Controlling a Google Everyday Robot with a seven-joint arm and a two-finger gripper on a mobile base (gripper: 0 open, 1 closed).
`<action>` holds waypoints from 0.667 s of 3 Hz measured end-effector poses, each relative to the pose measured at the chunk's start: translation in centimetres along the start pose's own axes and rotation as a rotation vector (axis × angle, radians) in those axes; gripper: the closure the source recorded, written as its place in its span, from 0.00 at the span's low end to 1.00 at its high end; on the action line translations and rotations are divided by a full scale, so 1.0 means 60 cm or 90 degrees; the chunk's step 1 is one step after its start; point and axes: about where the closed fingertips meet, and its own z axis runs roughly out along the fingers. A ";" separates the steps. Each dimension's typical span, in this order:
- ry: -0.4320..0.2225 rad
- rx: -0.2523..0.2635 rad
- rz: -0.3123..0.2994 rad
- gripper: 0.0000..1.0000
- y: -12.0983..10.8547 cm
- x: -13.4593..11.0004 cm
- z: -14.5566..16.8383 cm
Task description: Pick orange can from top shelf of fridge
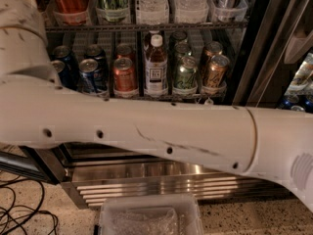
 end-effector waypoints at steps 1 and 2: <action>0.055 0.046 0.028 1.00 -0.051 0.051 -0.085; 0.096 0.080 0.042 1.00 -0.094 0.084 -0.161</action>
Offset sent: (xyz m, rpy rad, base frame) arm -0.0571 -0.1402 -0.1267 0.1007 0.2522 -0.1685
